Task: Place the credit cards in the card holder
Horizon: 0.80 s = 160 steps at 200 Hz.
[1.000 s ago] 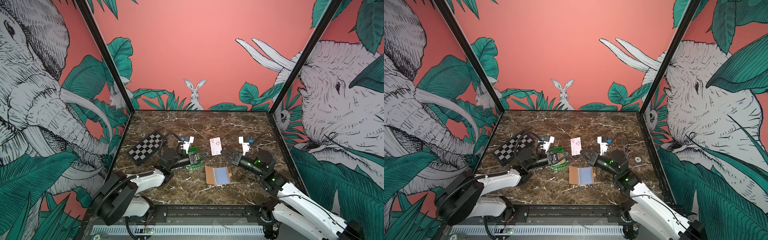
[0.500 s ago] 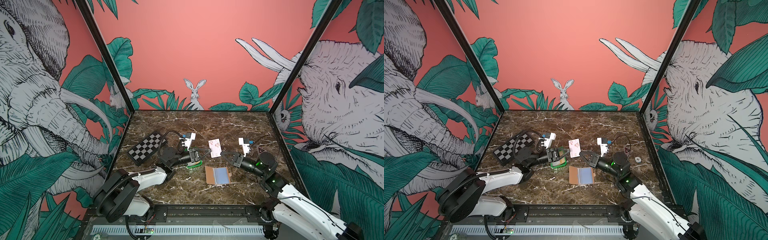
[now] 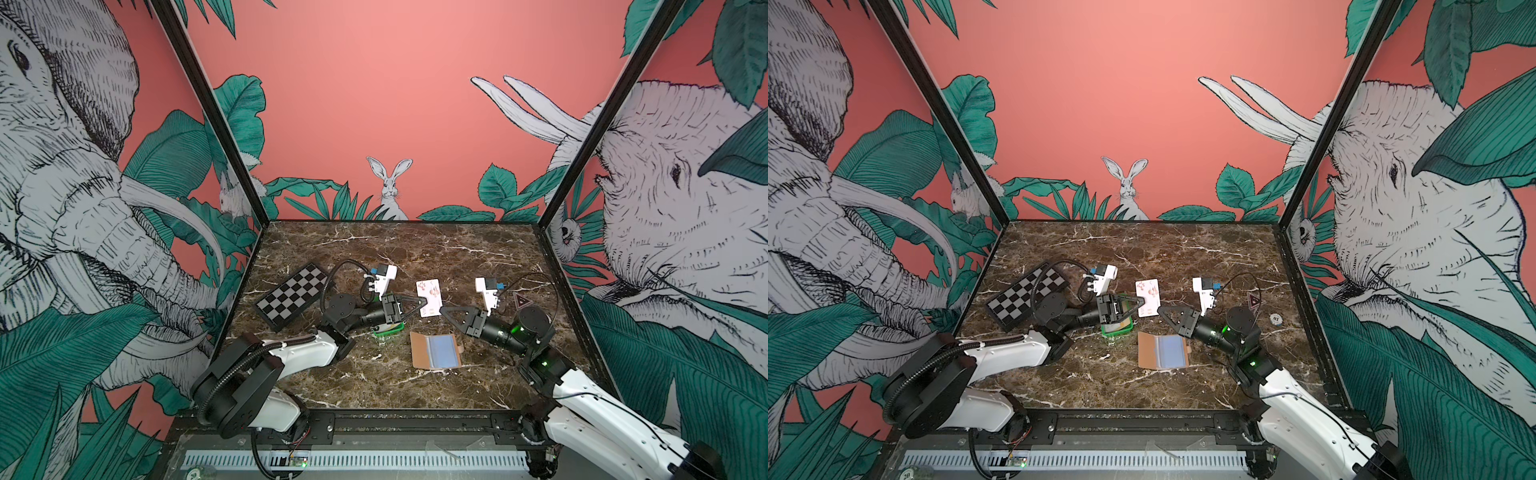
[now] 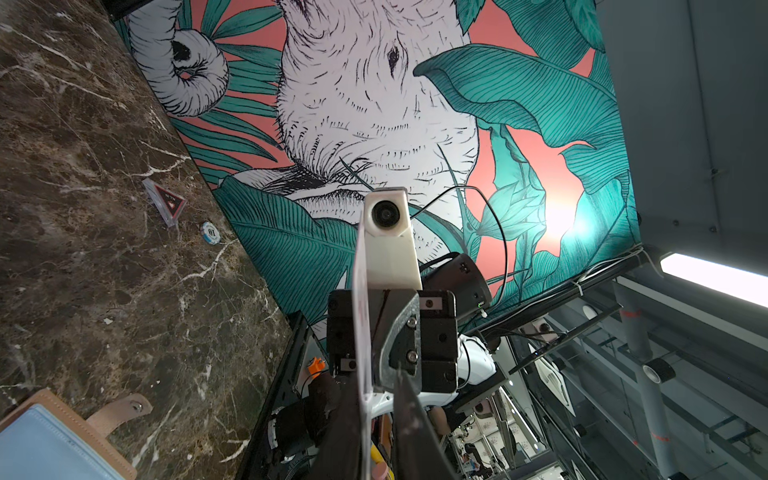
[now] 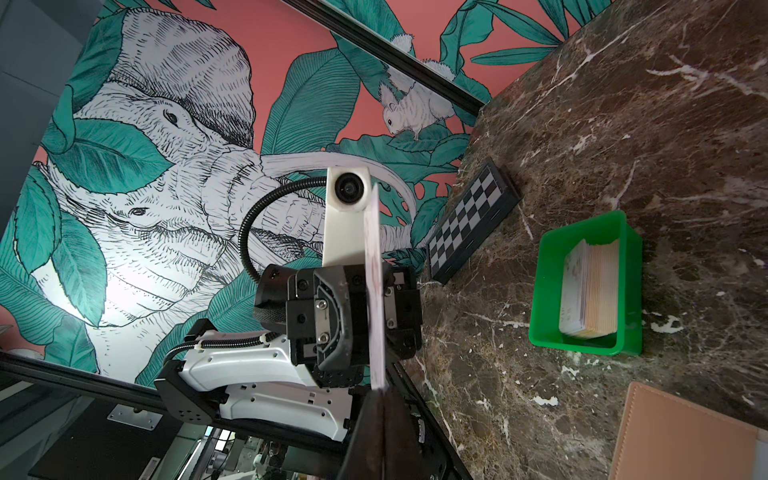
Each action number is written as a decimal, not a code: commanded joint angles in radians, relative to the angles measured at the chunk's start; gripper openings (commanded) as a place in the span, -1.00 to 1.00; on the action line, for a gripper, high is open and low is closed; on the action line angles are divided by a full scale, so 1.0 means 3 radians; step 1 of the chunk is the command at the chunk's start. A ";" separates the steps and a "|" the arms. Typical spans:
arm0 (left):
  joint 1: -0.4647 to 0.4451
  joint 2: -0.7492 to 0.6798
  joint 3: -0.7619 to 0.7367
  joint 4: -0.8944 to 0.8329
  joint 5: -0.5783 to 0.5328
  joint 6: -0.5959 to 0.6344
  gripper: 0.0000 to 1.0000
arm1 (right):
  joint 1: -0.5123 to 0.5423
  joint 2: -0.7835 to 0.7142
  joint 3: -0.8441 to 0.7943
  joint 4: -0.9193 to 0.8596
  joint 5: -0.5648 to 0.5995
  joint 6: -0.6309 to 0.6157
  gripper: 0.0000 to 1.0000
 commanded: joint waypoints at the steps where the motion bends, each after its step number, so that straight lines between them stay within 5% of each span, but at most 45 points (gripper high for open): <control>1: -0.0019 -0.0001 0.0101 0.0178 0.0008 -0.0064 -0.76 | -0.0005 -0.0008 -0.0025 0.0214 -0.0055 -0.0006 -1.00; 72: -0.0023 -0.0029 0.0110 -0.0038 -0.0016 0.0039 -1.00 | -0.0005 -0.0071 -0.0054 0.0100 0.0048 -0.0051 -1.00; 160: -0.0022 -0.0354 0.0072 -0.1534 -0.0179 0.0892 -1.00 | -0.0008 -0.0250 0.0048 -0.1166 0.0414 -0.0660 -0.21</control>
